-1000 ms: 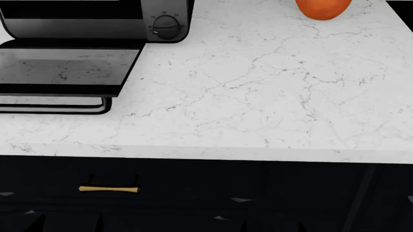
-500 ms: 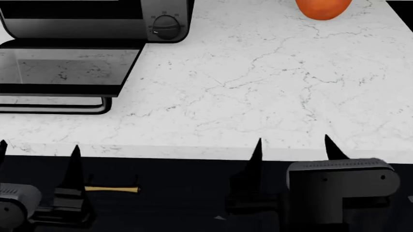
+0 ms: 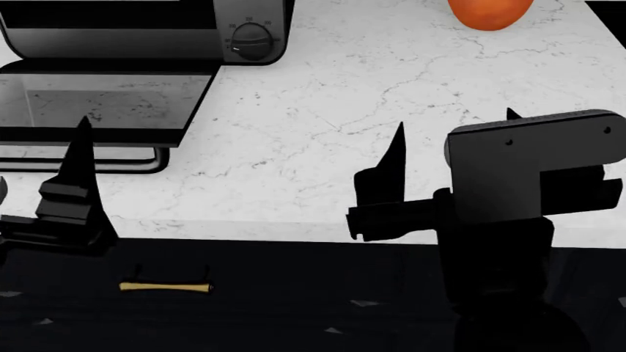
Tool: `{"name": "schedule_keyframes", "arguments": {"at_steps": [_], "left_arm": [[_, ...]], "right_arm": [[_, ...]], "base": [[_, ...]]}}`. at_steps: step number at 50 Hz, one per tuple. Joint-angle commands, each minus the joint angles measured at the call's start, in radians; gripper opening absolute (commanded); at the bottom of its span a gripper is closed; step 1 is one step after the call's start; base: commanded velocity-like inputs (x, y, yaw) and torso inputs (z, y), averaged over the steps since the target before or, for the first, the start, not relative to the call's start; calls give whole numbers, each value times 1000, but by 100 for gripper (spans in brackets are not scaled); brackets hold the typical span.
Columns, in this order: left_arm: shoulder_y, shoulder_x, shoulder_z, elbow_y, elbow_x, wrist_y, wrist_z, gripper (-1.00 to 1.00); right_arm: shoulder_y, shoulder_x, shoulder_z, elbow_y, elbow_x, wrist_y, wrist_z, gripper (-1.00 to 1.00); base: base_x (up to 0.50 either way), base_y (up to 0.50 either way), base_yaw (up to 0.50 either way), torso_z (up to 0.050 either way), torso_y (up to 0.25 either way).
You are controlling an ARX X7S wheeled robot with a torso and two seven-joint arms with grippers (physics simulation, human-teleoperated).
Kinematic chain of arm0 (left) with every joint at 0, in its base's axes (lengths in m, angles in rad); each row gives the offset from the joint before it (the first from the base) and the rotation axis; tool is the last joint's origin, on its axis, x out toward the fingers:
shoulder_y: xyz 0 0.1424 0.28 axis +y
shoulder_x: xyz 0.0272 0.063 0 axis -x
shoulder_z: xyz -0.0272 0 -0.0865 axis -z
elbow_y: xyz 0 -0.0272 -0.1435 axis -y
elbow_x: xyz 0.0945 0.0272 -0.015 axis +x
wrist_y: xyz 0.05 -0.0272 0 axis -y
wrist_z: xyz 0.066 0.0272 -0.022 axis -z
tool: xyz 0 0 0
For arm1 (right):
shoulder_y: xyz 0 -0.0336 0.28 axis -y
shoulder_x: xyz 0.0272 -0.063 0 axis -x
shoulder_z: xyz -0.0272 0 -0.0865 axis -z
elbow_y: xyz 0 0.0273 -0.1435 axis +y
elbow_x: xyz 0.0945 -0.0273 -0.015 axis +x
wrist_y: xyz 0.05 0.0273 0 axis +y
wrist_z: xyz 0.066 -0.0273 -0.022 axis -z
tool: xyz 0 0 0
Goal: Fully slide the toaster oven rack0 out.
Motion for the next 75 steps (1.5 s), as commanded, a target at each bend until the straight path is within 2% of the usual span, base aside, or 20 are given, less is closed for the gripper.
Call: {"name": "schedule_keyframes", "arguments": {"at_steps": [1,8,29,46,67,75], "left_arm": [[-58,-13,-11,-29,-12,-33,-2,100],[-62,-18,-17,0,-20,-59,-6,100],[-66,-17,-50,5,-50,-62,-3,100],[-74,-25,-56,1,-65,-64,-12,100],[-77,-29,-65,11,-83,-74,-25,100],[-77,-35,-67,15,-93,-88,-27,100]], "right_arm": [[63,9,-11,3,11,47,-7,100],[46,0,-2,12,18,27,-5,100],[53,7,0,-3,25,22,6,100],[53,10,11,-29,40,37,6,100],[52,16,8,-40,48,41,14,100],[55,19,14,-45,56,45,13,100]], "base": [[0,0,0,0,0],[69,0,0,0,0],[471,69,0,0,0],[132,164,0,0,0],[417,30,0,0,1],[0,0,0,0,1]]}}
